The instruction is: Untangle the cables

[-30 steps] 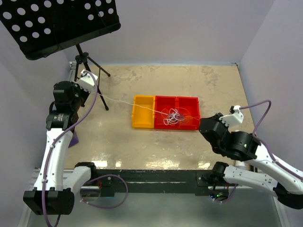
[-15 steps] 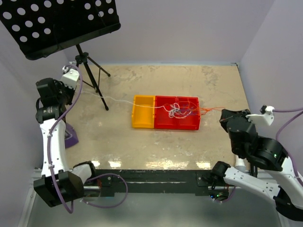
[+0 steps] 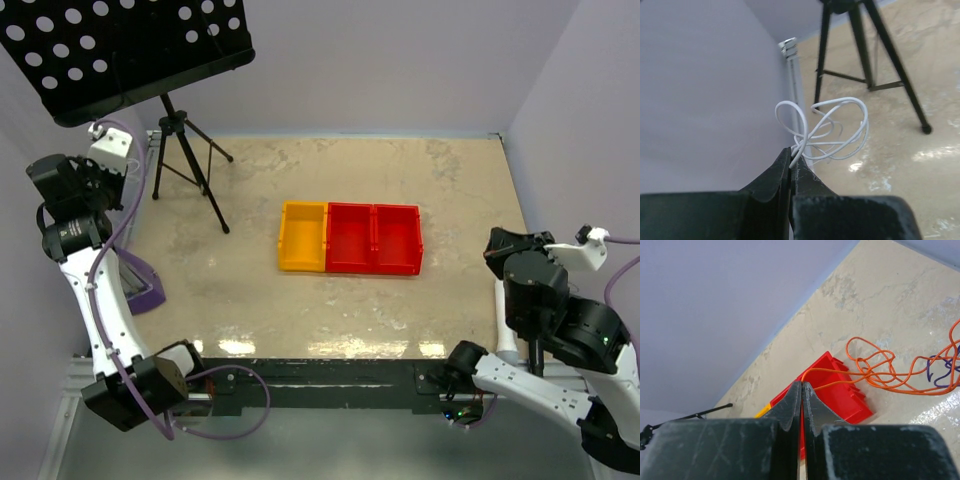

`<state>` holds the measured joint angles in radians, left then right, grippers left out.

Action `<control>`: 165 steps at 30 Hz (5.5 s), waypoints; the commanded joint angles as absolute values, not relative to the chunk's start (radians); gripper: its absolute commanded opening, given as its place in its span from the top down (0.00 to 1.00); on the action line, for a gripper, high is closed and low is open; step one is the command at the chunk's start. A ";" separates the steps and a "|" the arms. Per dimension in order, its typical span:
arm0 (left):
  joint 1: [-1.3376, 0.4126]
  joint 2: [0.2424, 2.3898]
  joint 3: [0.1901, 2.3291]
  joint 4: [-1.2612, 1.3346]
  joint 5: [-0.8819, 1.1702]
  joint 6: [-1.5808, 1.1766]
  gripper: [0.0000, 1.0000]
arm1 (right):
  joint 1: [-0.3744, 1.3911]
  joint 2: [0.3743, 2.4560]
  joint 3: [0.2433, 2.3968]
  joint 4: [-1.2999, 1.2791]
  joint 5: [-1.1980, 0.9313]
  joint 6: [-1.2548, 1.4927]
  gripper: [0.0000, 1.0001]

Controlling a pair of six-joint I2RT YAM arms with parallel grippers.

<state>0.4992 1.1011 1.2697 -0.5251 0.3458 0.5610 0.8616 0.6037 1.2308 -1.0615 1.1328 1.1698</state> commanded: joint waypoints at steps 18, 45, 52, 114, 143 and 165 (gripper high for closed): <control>0.356 0.881 1.220 -0.186 1.215 0.197 1.00 | 0.859 0.657 1.066 -0.709 0.818 0.974 1.00; -0.023 1.137 1.240 0.110 1.031 -0.015 1.00 | 0.861 0.666 0.890 -0.503 0.554 0.888 1.00; -0.086 1.221 1.233 0.087 0.922 0.107 1.00 | 0.861 0.627 0.856 -0.503 0.512 0.893 1.00; -0.187 1.342 1.164 0.163 0.819 0.138 1.00 | 0.864 0.615 0.719 -0.350 0.305 0.848 1.00; -0.463 1.626 1.060 -0.032 0.062 0.394 1.00 | 1.023 0.713 0.730 -0.348 0.393 0.954 1.00; -0.549 1.746 1.193 -0.216 0.055 0.453 0.58 | 1.028 0.676 0.719 -0.396 0.443 0.979 1.00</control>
<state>-0.5518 1.7542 1.1717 -0.1875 0.0551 0.4496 1.0222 0.6853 0.7139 -0.3969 0.4103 0.9657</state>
